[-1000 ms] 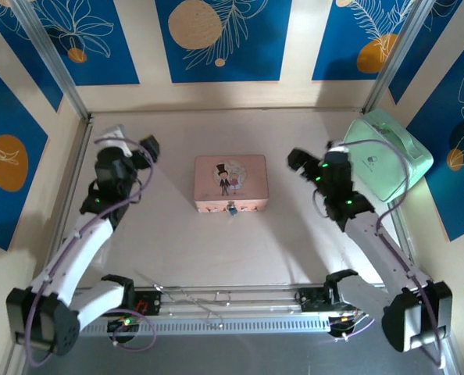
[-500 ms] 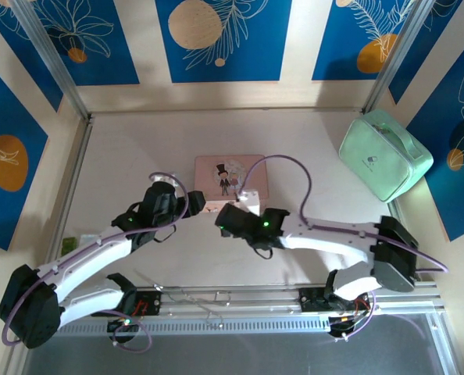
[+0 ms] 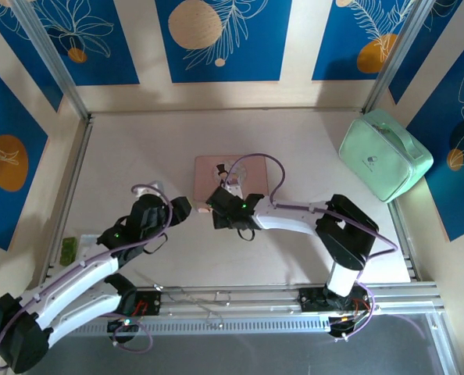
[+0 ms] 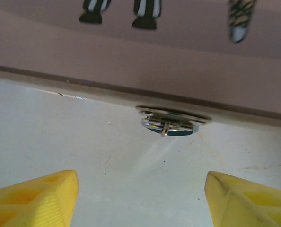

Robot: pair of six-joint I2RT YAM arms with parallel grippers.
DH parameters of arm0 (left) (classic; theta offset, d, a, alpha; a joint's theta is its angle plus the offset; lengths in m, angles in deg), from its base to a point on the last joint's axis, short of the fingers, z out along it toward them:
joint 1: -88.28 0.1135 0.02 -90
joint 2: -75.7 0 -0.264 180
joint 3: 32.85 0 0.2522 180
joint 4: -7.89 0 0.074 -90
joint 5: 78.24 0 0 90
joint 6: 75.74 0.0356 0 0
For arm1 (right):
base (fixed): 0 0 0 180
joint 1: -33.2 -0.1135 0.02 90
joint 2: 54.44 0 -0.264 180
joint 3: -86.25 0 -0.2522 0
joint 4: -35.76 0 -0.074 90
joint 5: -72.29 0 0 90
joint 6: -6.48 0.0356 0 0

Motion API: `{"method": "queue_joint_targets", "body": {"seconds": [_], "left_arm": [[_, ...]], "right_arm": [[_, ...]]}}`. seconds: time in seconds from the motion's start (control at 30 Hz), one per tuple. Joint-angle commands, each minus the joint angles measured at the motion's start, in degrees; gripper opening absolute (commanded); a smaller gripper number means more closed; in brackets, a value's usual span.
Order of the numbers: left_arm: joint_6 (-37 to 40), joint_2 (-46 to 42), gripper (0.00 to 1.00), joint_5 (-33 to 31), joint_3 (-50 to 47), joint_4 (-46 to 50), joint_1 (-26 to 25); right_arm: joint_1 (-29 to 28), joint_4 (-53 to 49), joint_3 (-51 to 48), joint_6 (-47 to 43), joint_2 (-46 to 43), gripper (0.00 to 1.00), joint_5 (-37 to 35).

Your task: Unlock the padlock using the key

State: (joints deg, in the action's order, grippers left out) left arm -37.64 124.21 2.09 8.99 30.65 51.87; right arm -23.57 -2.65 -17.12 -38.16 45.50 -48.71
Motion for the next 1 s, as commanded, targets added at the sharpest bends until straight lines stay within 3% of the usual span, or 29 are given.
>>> {"method": "queue_joint_targets", "body": {"seconds": [0.0, 0.13, 0.53, 0.97], "left_arm": [[-2.2, 3.3, 0.59, 1.5, -1.6, -2.6, -0.2], [-2.6, 7.3, 0.53, 4.6, -1.1, -6.5, -0.3], [-4.3, 13.1, 0.42, 4.2, -8.0, -24.5, -2.1], [-4.4, 19.2, 0.36, 0.9, -7.9, -27.4, -6.6]], "right_arm": [[1.0, -0.7, 1.8, -1.3, 0.7, 0.71, 0.4], [0.5, -0.5, 2.3, -2.3, 1.4, 0.71, -2.2], [0.4, 1.9, 1.6, -2.9, 4.2, 0.63, -6.0], [0.3, 1.4, 5.1, -5.5, 7.1, 0.55, -8.4]]}}
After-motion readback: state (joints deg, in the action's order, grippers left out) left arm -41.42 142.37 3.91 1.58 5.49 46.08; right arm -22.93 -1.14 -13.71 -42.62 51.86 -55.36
